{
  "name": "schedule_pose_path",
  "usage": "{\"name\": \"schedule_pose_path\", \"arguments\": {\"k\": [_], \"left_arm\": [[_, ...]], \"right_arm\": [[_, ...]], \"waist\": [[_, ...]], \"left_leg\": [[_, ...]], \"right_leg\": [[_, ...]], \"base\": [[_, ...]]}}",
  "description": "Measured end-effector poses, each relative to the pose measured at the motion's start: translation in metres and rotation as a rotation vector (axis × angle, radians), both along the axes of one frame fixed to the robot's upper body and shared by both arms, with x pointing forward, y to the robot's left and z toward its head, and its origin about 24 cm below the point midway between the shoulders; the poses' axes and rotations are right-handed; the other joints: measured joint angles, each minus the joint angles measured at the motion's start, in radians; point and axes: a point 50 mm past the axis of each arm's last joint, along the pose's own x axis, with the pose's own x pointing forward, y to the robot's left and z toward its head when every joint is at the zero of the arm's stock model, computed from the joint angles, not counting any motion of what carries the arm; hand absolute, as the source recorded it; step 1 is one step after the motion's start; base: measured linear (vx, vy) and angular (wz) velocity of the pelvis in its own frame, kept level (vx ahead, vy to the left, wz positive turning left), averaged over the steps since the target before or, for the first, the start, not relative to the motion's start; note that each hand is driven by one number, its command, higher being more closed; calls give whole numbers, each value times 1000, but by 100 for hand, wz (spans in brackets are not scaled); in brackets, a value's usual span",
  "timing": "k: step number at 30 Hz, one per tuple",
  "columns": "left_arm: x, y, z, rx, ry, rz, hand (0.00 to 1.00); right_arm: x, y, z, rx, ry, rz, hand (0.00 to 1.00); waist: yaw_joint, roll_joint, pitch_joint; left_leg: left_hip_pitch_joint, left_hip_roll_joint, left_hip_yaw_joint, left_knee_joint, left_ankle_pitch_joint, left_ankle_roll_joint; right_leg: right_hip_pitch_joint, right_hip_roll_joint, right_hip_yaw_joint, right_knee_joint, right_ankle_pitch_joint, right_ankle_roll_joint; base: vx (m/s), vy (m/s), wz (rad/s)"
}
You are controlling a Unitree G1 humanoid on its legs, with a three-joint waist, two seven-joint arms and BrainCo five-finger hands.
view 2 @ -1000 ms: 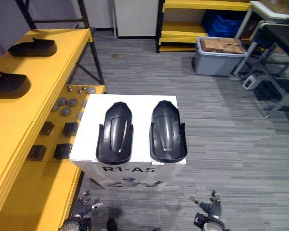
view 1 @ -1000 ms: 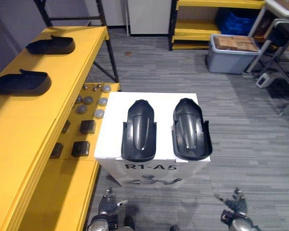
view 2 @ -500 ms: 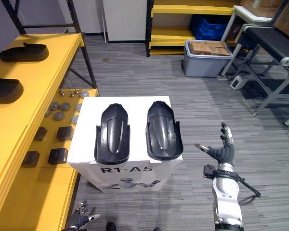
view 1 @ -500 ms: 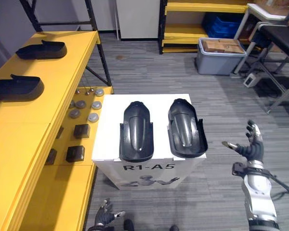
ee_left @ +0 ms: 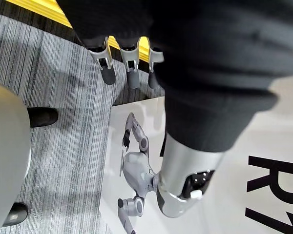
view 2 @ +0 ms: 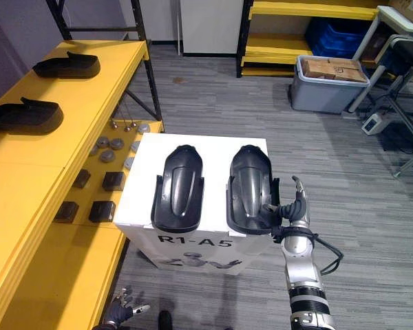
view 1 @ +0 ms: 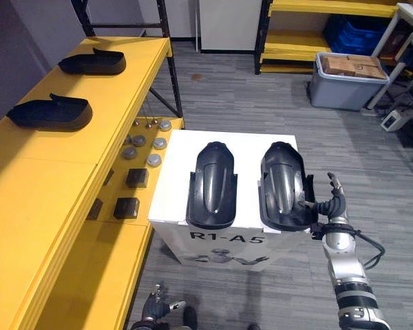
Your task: Walk over and take plastic housings, then place them on the shelf
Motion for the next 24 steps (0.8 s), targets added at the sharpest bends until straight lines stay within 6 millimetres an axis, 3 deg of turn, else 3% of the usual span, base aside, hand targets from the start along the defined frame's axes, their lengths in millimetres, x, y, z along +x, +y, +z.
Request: {"name": "schedule_pose_path", "arguments": {"k": [5, 6, 15, 24], "left_arm": [[0, 1, 0, 9, 2, 10, 0], [0, 0, 0, 7, 1, 10, 0], [-3, -4, -4, -5, 36, -12, 0], [0, -4, -5, -11, 39, -31, 0]], "right_arm": [[0, 2, -13, 29, 52, -64, 0], [1, 0, -16, 46, 66, -79, 100], [7, -2, -32, 324, 82, -48, 100], [10, -4, -34, 382, 98, -10, 100]], "waist": [[-1, 9, 7], [-1, 12, 9], [-17, 9, 15], [-20, 6, 20]], "left_leg": [[0, -1, -1, -1, 4, -1], [0, -1, -1, -2, 5, -1], [26, -1, 1, -6, 0, -8], [30, 7, 18, -6, -6, -15]], "right_leg": [[0, -1, 0, -2, 0, 0], [0, -1, 0, -2, 0, 0], [38, 0, -1, -29, 0, 0], [40, 6, 7, -35, 0, 0]], "base": [[-41, 6, 0], [-39, 4, -1], [-4, 0, 0], [5, -2, -4]]}}
